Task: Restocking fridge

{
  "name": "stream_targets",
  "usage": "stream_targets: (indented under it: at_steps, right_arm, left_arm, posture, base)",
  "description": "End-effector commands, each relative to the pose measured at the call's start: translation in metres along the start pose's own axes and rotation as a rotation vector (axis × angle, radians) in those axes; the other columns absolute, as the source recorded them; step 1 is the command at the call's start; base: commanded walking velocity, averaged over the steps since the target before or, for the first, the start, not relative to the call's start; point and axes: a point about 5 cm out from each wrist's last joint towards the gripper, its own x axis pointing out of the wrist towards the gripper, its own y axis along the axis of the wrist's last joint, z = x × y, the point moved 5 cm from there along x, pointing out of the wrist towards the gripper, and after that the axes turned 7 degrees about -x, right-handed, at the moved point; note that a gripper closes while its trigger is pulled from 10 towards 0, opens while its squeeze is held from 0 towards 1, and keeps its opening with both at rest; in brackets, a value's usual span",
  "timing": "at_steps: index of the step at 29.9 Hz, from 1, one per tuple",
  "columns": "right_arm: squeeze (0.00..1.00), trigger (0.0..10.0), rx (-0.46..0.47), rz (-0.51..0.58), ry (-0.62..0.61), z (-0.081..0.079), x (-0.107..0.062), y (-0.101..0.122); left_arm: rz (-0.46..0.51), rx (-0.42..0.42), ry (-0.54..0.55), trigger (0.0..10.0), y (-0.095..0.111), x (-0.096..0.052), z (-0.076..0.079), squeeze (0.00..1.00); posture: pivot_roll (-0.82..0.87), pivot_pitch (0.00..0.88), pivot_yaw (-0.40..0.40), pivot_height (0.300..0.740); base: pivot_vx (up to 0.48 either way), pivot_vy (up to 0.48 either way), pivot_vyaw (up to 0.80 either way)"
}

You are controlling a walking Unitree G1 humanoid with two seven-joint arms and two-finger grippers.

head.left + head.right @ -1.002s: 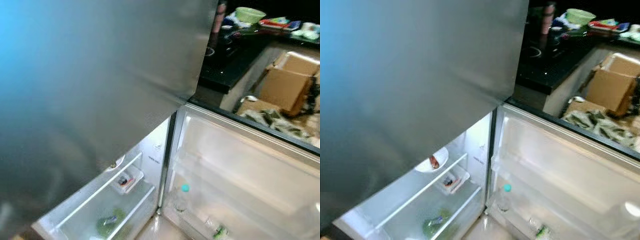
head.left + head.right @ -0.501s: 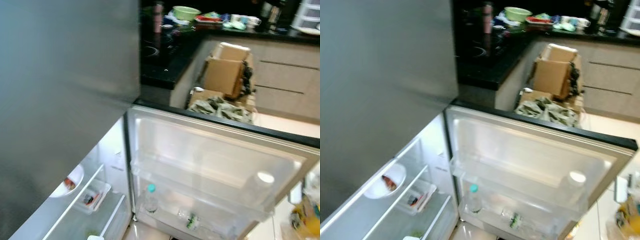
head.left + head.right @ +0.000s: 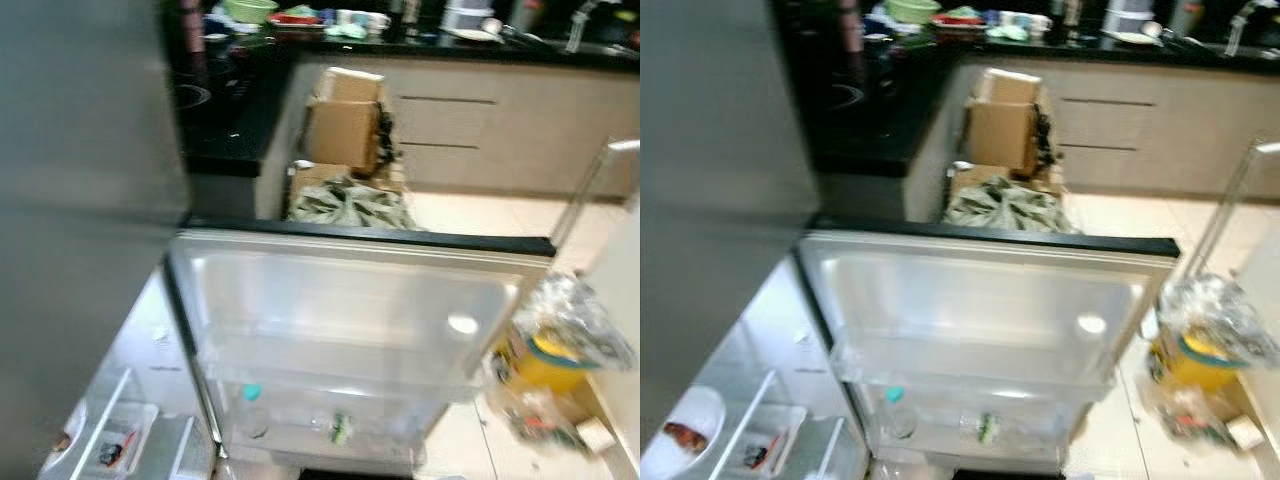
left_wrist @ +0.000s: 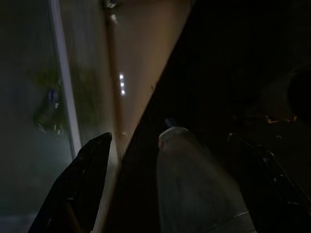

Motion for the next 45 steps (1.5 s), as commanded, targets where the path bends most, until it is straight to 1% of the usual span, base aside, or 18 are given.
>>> stream_targets:
  at_steps: [1,5,8,11,17,24,29,31,32,34,36,37,38,39,41,42,45]
  right_arm:
    - [0.0,10.0,-0.008,-0.005,-0.001,0.001,0.0,-0.002]
    - [0.0,10.0,-0.004,0.002,-0.006,0.002,-0.001,0.0]
    - [0.0,10.0,-0.007,0.004,-0.005,0.002,-0.001,0.0]
    - [0.0,10.0,-0.004,0.01,-0.004,0.002,-0.001,0.001]
    - [0.0,10.0,-0.002,0.016,-0.006,0.002,-0.001,0.002]
    - [0.0,10.0,0.005,0.045,-0.019,0.006,-0.001,0.009]
    - [0.0,10.0,-0.003,0.117,-0.04,0.016,-0.001,0.034]
    - [0.0,10.0,0.0,0.145,-0.041,0.019,-0.001,0.044]
    - [0.0,10.0,0.0,0.145,-0.041,0.019,-0.001,0.044]
    - [0.0,10.0,0.013,0.187,-0.034,0.02,-0.002,0.058]
    - [0.0,10.0,0.027,0.233,-0.013,0.019,-0.002,0.075]
    - [0.0,10.0,0.027,0.233,-0.013,0.019,-0.002,0.075]
    - [0.0,10.0,0.039,0.275,0.015,0.016,-0.002,0.088]
    - [0.0,10.0,0.039,0.275,0.015,0.016,-0.002,0.088]
    - [0.0,10.0,0.043,0.309,0.04,0.014,-0.003,0.1]
    - [0.0,10.0,0.043,0.309,0.04,0.014,-0.003,0.1]
    - [0.0,10.0,0.054,0.365,0.078,0.01,-0.005,0.121]
  left_arm:
    - [-0.021,0.004,-0.001,10.0,-0.007,-0.001,0.0,0.0]
    - [-0.015,0.005,-0.017,10.0,-0.005,-0.001,0.002,0.0]
    - [-0.018,0.013,-0.029,10.0,-0.005,-0.001,0.003,0.0]
    - [-0.013,0.001,-0.02,10.0,-0.004,-0.001,0.002,0.0]
    - [-0.005,-0.006,-0.003,10.0,-0.003,-0.001,0.0,0.0]
    - [-0.003,-0.007,0.0,10.0,-0.003,-0.001,-0.001,0.0]
    - [0.003,-0.009,0.007,10.0,-0.001,-0.001,-0.002,0.0]
    - [0.005,-0.01,0.008,10.0,-0.001,-0.001,-0.003,0.0]
    - [0.005,-0.01,0.008,10.0,-0.001,-0.001,-0.003,0.0]
    - [0.006,-0.009,0.008,10.0,0.0,-0.001,-0.003,0.0]
    - [0.011,-0.012,0.007,10.0,0.001,-0.001,-0.003,0.0]
    - [0.011,-0.012,0.007,10.0,0.001,-0.001,-0.003,0.0]
    - [0.016,-0.012,0.005,10.0,0.002,-0.001,-0.002,0.0]
    - [0.016,-0.012,0.005,10.0,0.002,-0.001,-0.002,0.0]
    - [0.026,-0.016,0.002,10.0,0.005,0.0,-0.001,0.0]
    - [0.026,-0.016,0.002,10.0,0.005,0.0,-0.001,0.0]
    - [0.046,-0.018,-0.003,10.0,0.012,0.001,0.0,0.0]
  posture:
    - [-0.03,0.0,-0.004,0.74]
    - [-0.03,0.0,-0.004,0.74]
    - [-0.03,0.0,-0.005,0.74]
    - [-0.03,0.0,-0.004,0.74]
    - [-0.03,0.0,-0.003,0.74]
    - [-0.03,0.0,-0.003,0.74]
    - [-0.03,0.0,-0.004,0.74]
    - [-0.03,0.001,-0.002,0.74]
    - [-0.03,0.001,-0.002,0.74]
    - [-0.04,0.001,-0.002,0.74]
    - [-0.04,0.002,-0.001,0.74]
    - [-0.04,0.002,-0.001,0.74]
    - [-0.04,0.002,-0.002,0.74]
    - [-0.04,0.002,-0.002,0.74]
    - [-0.04,0.002,-0.002,0.74]
    - [-0.04,0.002,-0.002,0.74]
    - [-0.04,0.003,-0.002,0.74]
  base:
    - [0.0,0.0,-0.79]
    - [0.0,0.0,-0.19]
    - [0.0,-0.48,0.0]
    - [0.0,-0.48,0.0]
    - [0.0,0.0,0.0]
    - [0.0,0.0,0.0]
    - [0.0,0.0,0.0]
    - [0.0,0.0,0.0]
    - [0.0,0.0,0.0]
    - [0.0,0.0,0.0]
    - [0.0,0.0,0.0]
    - [0.0,0.0,0.0]
    - [0.0,0.0,0.0]
    - [0.0,0.0,0.0]
    - [0.0,0.0,0.0]
    - [0.0,0.0,0.0]
    - [0.0,0.0,0.0]
